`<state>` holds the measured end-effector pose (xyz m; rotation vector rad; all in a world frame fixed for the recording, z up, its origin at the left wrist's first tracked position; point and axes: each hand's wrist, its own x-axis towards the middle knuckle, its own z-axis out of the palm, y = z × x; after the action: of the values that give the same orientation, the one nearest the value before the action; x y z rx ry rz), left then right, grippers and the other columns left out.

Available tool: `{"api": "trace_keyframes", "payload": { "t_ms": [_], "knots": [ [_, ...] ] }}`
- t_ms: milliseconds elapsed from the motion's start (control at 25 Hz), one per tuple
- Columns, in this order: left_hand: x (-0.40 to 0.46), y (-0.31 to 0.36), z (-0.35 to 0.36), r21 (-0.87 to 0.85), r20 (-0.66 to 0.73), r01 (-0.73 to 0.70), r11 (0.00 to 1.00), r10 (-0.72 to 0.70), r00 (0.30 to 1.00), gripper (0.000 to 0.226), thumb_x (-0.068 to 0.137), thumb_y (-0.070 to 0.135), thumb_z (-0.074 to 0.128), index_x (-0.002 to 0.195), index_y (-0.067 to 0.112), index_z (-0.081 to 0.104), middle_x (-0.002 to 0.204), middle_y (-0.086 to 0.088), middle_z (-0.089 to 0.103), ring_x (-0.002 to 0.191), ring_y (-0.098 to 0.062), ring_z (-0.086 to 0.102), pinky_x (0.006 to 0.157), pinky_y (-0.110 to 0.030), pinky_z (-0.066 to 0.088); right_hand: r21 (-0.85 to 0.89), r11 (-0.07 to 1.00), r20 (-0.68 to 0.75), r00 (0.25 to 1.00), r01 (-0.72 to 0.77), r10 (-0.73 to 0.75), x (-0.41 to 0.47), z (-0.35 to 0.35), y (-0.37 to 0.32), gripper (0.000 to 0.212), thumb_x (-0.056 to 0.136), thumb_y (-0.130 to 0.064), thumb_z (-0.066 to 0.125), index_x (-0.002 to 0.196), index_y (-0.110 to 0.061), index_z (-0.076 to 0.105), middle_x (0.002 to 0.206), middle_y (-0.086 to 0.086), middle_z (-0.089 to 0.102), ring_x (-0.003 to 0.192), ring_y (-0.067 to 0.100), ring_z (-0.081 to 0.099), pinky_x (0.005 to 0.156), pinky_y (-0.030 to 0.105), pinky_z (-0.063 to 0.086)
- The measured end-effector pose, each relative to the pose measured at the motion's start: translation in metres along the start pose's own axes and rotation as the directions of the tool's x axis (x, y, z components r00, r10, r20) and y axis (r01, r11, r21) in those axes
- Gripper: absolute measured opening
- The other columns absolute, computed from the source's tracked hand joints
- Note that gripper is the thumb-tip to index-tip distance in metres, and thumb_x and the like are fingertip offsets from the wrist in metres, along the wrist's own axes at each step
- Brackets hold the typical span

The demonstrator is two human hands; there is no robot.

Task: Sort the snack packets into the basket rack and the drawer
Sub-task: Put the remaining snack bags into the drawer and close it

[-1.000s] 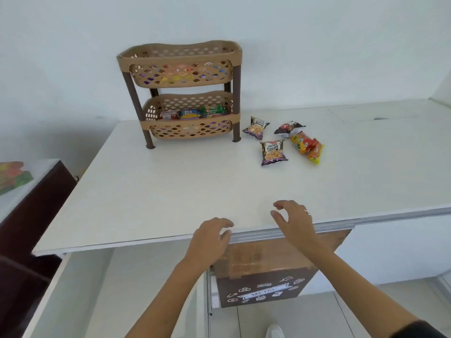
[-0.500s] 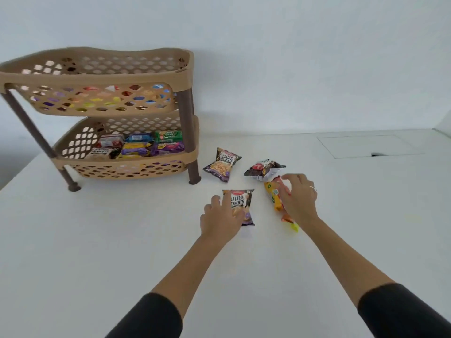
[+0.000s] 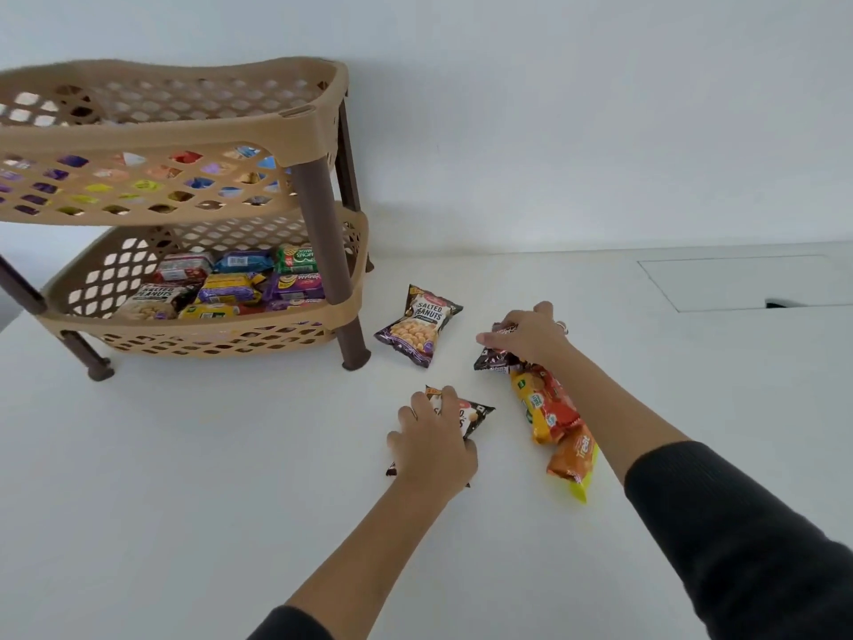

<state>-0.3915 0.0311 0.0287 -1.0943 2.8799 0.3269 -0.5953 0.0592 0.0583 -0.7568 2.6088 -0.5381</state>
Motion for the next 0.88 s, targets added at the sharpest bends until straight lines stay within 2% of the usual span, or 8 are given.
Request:
{"api": "trace_keyframes", "payload": {
  "t_ms": [160, 240, 320, 480, 600, 720, 800, 880],
  "knots": [
    [-0.004, -0.03, -0.012, -0.299, 0.009, 0.029, 0.954, -0.027, 1.0, 0.055, 0.087, 0.024, 0.052, 0.138, 0.022, 0.03, 0.122, -0.009, 0.041, 0.085, -0.023, 0.053, 0.066, -0.029, 0.045, 0.265, 0.96, -0.237, 0.971, 0.086, -0.022, -0.01, 0.003, -0.012, 0.013, 0.073, -0.015, 0.067, 0.083, -0.008, 0.071, 0.079, 0.001, 0.057, 0.097, 0.023, 0.052, 0.084, 0.036, 0.048],
    [-0.013, -0.052, -0.017, -0.369, -0.02, 0.044, 0.928, -0.056, 0.998, 0.055, 0.086, 0.022, 0.052, 0.138, 0.023, 0.033, 0.121, -0.008, 0.043, 0.083, -0.024, 0.055, 0.066, -0.029, 0.045, 0.327, 0.935, -0.294, 0.955, 0.135, -0.035, -0.018, -0.001, -0.02, 0.007, 0.071, -0.007, 0.066, 0.076, -0.006, 0.07, 0.081, 0.007, 0.068, 0.08, 0.019, 0.057, 0.068, 0.028, 0.049],
    [-0.03, -0.076, -0.023, -0.413, -0.064, 0.053, 0.909, -0.087, 0.994, 0.055, 0.086, 0.024, 0.054, 0.138, 0.024, 0.034, 0.12, -0.006, 0.044, 0.085, -0.024, 0.054, 0.068, -0.029, 0.045, 0.335, 0.923, -0.333, 0.94, 0.187, -0.069, -0.033, 0.001, -0.03, 0.007, 0.069, -0.003, 0.065, 0.073, -0.007, 0.069, 0.083, 0.006, 0.069, 0.08, 0.017, 0.056, 0.061, 0.023, 0.043],
    [-0.075, -0.123, -0.038, -0.474, -0.12, 0.069, 0.878, -0.143, 0.982, 0.055, 0.085, 0.025, 0.056, 0.136, 0.024, 0.038, 0.112, -0.004, 0.044, 0.08, -0.021, 0.047, 0.07, -0.029, 0.038, 0.303, 0.929, -0.324, 0.939, 0.215, -0.111, -0.09, 0.021, -0.058, 0.009, 0.071, -0.002, 0.065, 0.078, -0.003, 0.07, 0.078, 0.002, 0.064, 0.079, 0.015, 0.056, 0.071, 0.025, 0.045],
    [-0.125, -0.166, -0.048, -0.494, -0.128, 0.086, 0.865, -0.17, 0.977, 0.055, 0.084, 0.024, 0.057, 0.136, 0.024, 0.039, 0.107, 0.0, 0.041, 0.081, -0.021, 0.047, 0.071, -0.029, 0.037, 0.304, 0.938, -0.192, 0.975, 0.166, -0.111, -0.154, 0.057, -0.074, 0.006, 0.073, -0.006, 0.068, 0.079, -0.004, 0.069, 0.08, 0.005, 0.064, 0.077, 0.017, 0.058, 0.067, 0.025, 0.047],
    [-0.181, -0.216, -0.051, -0.481, -0.1, 0.113, 0.869, -0.183, 0.978, 0.056, 0.083, 0.023, 0.058, 0.136, 0.024, 0.039, 0.108, 0.0, 0.041, 0.081, -0.025, 0.051, 0.071, -0.03, 0.038, 0.32, 0.935, -0.171, 0.98, 0.15, -0.099, -0.219, 0.098, -0.092, 0.007, 0.08, -0.009, 0.063, 0.085, -0.008, 0.068, 0.094, 0.008, 0.066, 0.095, 0.022, 0.06, 0.068, 0.02, 0.042],
    [-0.217, -0.248, -0.051, -0.466, -0.088, 0.12, 0.876, -0.181, 0.98, 0.057, 0.082, 0.023, 0.058, 0.135, 0.024, 0.039, 0.106, 0.001, 0.039, 0.081, -0.027, 0.053, 0.07, -0.03, 0.04, 0.255, 0.963, -0.205, 0.978, 0.093, -0.04, -0.255, 0.127, -0.105, 0.021, 0.08, -0.022, 0.067, 0.098, -0.012, 0.066, 0.116, 0.01, 0.055, 0.116, 0.026, 0.047, 0.084, 0.027, 0.034],
    [-0.251, -0.276, -0.049, -0.469, -0.077, 0.129, 0.874, -0.186, 0.98, 0.057, 0.081, 0.023, 0.059, 0.134, 0.025, 0.04, 0.106, 0.001, 0.04, 0.081, -0.026, 0.053, 0.069, -0.03, 0.04, 0.092, 0.996, -0.208, 0.978, 0.009, 0.01, -0.289, 0.158, -0.116, 0.049, 0.071, -0.04, 0.074, 0.111, -0.016, 0.058, 0.125, 0.008, 0.039, 0.123, 0.034, 0.033, 0.085, 0.033, 0.03]
  ]
}}
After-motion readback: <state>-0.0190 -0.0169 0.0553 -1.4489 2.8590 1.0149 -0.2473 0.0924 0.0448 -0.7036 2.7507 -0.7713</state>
